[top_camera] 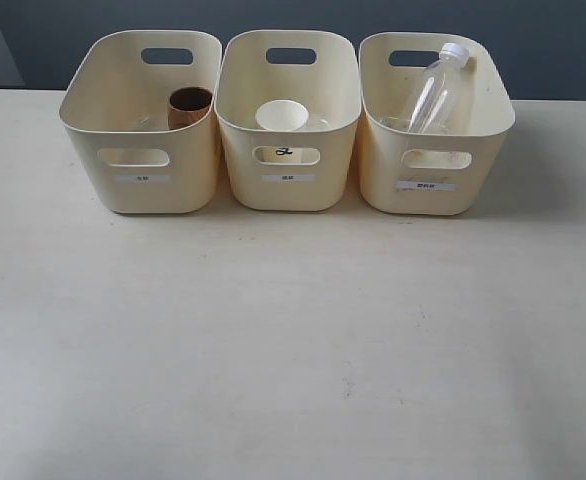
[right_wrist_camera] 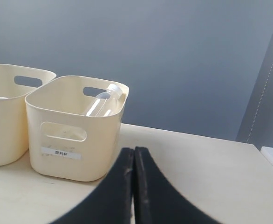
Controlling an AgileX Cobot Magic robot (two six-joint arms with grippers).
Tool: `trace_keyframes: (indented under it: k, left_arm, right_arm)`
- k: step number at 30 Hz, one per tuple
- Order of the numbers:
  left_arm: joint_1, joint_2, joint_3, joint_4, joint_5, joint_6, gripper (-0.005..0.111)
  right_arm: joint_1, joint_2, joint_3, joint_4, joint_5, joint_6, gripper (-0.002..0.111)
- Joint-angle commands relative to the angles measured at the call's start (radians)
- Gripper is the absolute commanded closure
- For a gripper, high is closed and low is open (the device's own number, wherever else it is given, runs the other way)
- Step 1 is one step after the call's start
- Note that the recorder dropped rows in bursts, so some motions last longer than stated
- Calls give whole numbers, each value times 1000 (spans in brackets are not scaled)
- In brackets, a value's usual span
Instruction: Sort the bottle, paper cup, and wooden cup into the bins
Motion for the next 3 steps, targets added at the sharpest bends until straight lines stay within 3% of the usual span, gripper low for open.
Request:
trace_keyframes:
  k: [1, 3]
  left_arm:
    - [-4, -5, 1, -1, 2, -2, 107]
    - [-4, -5, 1, -1, 2, -2, 107]
  right_arm:
    - [-6, -7, 5, 3, 7, -1, 109]
    - [-6, -7, 5, 3, 7, -1, 109]
